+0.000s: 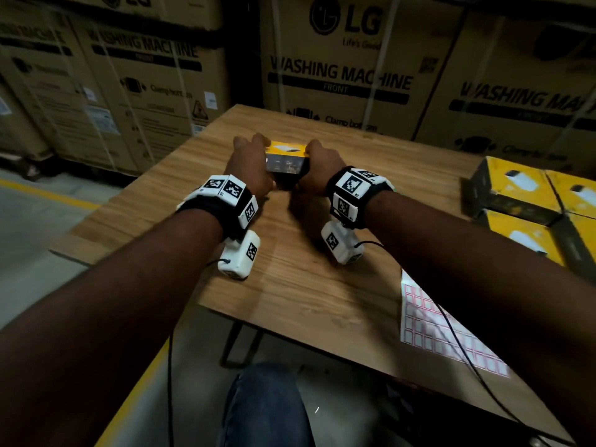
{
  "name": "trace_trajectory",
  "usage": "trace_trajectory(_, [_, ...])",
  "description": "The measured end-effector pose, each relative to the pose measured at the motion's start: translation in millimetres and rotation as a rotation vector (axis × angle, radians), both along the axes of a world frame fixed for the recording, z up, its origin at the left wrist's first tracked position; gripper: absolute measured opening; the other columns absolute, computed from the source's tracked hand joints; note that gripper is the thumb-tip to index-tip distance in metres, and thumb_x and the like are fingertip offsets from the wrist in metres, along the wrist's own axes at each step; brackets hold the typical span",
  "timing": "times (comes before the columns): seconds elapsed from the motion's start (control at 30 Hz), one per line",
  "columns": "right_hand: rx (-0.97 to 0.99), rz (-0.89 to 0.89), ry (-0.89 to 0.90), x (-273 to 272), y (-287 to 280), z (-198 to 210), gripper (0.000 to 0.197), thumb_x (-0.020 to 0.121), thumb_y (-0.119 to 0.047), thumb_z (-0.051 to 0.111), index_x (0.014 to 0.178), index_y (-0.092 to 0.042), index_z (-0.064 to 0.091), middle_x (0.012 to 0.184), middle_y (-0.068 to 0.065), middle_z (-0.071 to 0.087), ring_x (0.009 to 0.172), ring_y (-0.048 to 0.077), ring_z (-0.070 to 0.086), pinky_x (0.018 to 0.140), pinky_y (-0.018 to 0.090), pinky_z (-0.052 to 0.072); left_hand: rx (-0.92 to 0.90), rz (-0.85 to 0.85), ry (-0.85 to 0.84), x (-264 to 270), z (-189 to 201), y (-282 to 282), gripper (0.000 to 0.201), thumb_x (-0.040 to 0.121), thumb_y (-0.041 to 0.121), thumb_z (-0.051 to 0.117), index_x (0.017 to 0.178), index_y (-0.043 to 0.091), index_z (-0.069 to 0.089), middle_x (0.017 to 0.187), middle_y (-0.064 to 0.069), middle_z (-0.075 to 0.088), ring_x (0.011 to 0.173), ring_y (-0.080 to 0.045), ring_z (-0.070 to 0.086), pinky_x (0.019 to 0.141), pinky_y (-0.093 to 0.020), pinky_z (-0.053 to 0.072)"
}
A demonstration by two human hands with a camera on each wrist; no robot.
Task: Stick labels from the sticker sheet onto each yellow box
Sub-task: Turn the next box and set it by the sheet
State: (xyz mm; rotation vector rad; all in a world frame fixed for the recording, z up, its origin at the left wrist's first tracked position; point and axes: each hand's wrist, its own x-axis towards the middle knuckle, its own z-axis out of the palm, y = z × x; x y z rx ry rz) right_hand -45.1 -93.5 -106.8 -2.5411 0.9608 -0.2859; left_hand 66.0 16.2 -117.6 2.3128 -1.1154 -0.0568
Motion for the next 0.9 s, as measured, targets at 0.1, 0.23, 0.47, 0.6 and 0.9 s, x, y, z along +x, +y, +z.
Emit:
trace_trajectory(0.1, [-0.023, -0.044, -0.043, -32, -13, 12, 0.052, 0.078, -0.031, 0.076, 0.116, -0.01, 0.048, 0.112, 0.013, 0.06, 0.095, 0.029, 0.06, 0.076, 0.037, 0.051, -0.095, -0.043, -0.047, -22, 10, -11, 0.054, 0.074, 0.007, 0.075, 0.124, 0.012, 0.055, 0.127, -0.017, 0.046, 0.111, -0.033, 0.054, 0.098, -0.034, 0.044])
trace_trajectory(0.23, [-0.104, -0.093, -0.039, -77, -34, 26, 0.039, 0.08, -0.031, 0.073, 0.112, -0.013, 0.058, 0.108, 0.01, 0.064, 0.097, 0.028, 0.059, 0.068, 0.027, 0.036, -0.134, -0.117, -0.093, -55, 26, -27, 0.043, 0.079, 0.014, 0.072, 0.119, 0.011, 0.059, 0.123, -0.017, 0.052, 0.11, -0.032, 0.054, 0.094, -0.033, 0.043])
trace_trajectory(0.47, [-0.009, -0.189, -0.088, -161, -59, 49, 0.044, 0.077, -0.051, 0.074, 0.097, -0.013, 0.066, 0.093, 0.007, 0.07, 0.082, 0.024, 0.066, 0.07, 0.036, 0.055, -0.188, -0.282, 0.024, -128, 48, -71, 0.044, 0.092, 0.028, 0.062, 0.129, 0.007, 0.051, 0.131, -0.013, 0.058, 0.121, -0.029, 0.054, 0.095, -0.03, 0.04])
trace_trajectory(0.6, [0.121, -0.251, -0.145, -204, -71, 52, 0.042, 0.074, -0.052, 0.076, 0.089, -0.015, 0.065, 0.08, 0.004, 0.072, 0.071, 0.022, 0.071, 0.069, 0.041, 0.061, -0.171, -0.317, 0.071, -167, 47, -91, 0.039, 0.097, 0.03, 0.055, 0.127, 0.006, 0.051, 0.13, -0.014, 0.059, 0.12, -0.03, 0.054, 0.093, -0.032, 0.041])
trace_trajectory(0.9, [0.194, -0.393, -0.239, -245, -79, 37, 0.06, 0.076, -0.042, 0.079, 0.117, -0.011, 0.049, 0.094, 0.01, 0.069, 0.076, 0.024, 0.071, 0.07, 0.047, 0.06, 0.005, -0.275, 0.162, -194, 23, -113, 0.045, 0.099, 0.037, 0.05, 0.132, 0.008, 0.044, 0.129, -0.015, 0.058, 0.118, -0.033, 0.055, 0.092, -0.037, 0.045])
